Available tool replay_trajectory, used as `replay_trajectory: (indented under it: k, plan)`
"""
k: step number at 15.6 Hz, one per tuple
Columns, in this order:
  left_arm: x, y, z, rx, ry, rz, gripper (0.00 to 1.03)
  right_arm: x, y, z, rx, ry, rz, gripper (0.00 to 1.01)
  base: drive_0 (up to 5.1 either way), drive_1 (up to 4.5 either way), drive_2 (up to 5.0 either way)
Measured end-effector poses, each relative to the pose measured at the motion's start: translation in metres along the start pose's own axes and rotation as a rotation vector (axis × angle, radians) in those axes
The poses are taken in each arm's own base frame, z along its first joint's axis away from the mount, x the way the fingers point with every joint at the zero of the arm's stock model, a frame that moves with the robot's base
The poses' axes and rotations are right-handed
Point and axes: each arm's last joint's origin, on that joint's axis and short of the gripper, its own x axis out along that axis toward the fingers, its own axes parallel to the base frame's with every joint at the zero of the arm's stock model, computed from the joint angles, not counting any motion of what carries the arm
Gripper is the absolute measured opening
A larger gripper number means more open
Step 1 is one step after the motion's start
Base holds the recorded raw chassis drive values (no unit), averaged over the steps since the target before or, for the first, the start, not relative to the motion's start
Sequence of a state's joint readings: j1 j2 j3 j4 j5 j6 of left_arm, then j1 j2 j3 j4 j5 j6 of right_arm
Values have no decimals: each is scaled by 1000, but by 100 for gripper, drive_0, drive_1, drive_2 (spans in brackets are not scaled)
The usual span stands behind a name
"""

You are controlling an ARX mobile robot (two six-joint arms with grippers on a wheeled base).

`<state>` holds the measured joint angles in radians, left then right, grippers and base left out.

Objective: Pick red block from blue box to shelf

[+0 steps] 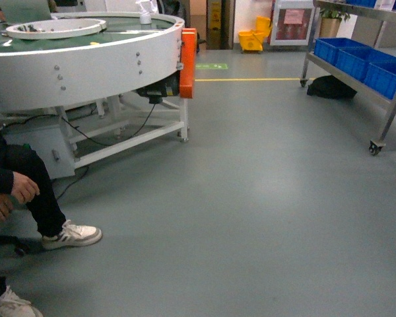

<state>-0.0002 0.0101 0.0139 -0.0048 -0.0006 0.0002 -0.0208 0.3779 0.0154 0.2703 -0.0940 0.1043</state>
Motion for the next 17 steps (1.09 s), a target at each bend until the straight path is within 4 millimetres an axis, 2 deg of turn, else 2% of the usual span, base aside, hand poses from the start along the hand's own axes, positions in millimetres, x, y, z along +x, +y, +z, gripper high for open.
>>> replay_trajectory:
  k: [4, 17]
  plan:
    - [0, 0, 0, 0, 0, 0, 98, 0, 0, 0, 0, 0, 0, 29, 0, 0, 0]
    - [0, 0, 0, 0, -3, 2, 98, 0, 0, 0, 0, -1, 1, 29, -17, 415, -449]
